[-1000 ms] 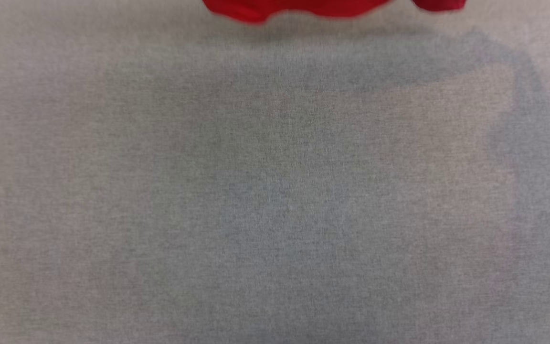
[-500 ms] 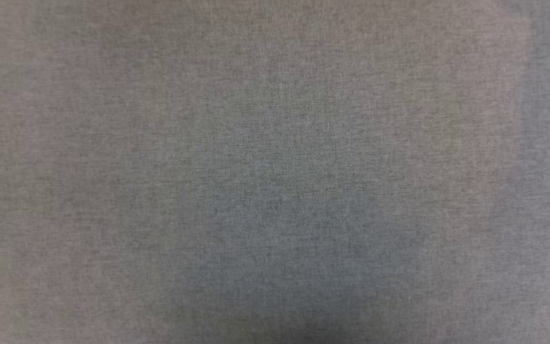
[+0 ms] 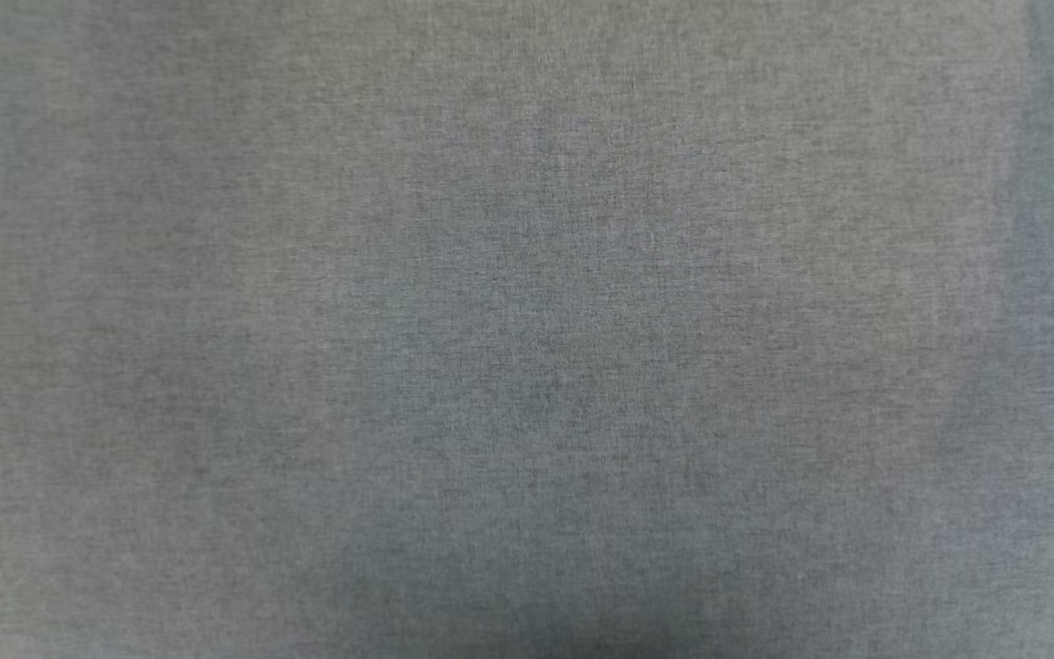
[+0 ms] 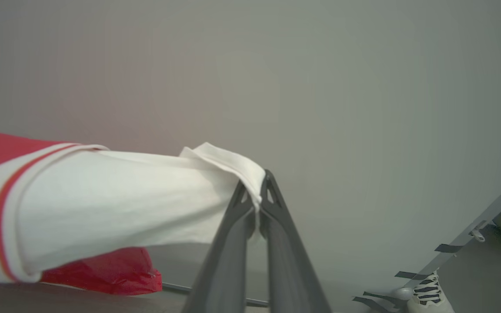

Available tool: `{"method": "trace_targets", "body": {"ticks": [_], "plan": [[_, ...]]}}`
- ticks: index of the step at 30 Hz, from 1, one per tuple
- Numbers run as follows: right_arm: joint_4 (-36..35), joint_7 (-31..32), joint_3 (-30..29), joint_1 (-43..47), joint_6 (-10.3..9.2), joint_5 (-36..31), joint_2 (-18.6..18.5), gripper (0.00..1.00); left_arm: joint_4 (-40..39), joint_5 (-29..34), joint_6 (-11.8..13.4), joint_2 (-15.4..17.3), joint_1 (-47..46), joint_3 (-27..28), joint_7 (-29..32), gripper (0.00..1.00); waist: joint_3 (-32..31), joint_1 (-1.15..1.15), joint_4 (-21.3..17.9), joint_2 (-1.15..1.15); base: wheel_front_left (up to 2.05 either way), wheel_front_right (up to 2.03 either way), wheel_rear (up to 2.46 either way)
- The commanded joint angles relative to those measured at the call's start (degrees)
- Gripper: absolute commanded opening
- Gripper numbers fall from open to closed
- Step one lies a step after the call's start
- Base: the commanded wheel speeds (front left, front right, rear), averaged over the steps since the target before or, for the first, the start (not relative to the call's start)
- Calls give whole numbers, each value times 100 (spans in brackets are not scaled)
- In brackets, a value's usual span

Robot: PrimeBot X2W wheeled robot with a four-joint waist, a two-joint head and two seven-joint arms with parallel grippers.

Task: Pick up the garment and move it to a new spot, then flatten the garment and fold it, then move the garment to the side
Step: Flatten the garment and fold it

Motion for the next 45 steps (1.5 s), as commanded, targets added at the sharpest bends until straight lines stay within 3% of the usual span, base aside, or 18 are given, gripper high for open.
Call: {"method": "trace_targets", "body": {"ticks": [1,10,16,30,37,39,42,43,45], "plan": [[60,-32,42,228,-12,75,-49,0,56,-70,-11,-20,283,7,-70,0,-202,-1,64,0,0,0,0],[228,483,419,1765,-12,721,-221,0,188,-589,-27,-272,2203,-27,-132,0,-995,-1,134,0,0,0,0],[-60,1038,652,2846,-12,1237,-482,0,40,-732,-16,-325,3319,-157,126,0,-1559,-1,201,0,0,0,0],[-1009,2341,336,5082,-12,2196,-698,0,-1272,-1181,108,145,5735,-392,1540,0,-2600,-1,193,0,0,0,0],[-1810,2999,-64,6231,-12,2419,-914,0,-2359,-1497,405,391,6850,-406,2375,0,-2897,-1,179,0,0,0,0],[-2709,3585,-681,7269,-12,2461,-926,0,-3335,-1726,734,594,7673,-352,2913,0,-3012,-1,212,0,0,0,0],[-3170,3918,-958,7765,-12,2365,-913,0,-3680,-1822,854,688,8010,-292,3053,0,-3029,-1,224,0,0,0,0],[-3619,4260,-1344,8154,-12,2293,-764,0,-3963,-1918,942,750,8267,-245,3165,0,-3029,-1,237,0,0,0,0],[-3886,4477,-1545,8349,-12,2222,-643,0,-4100,-1978,941,776,8377,-286,3282,0,-3013,-1,244,0,0,0,0]]}}
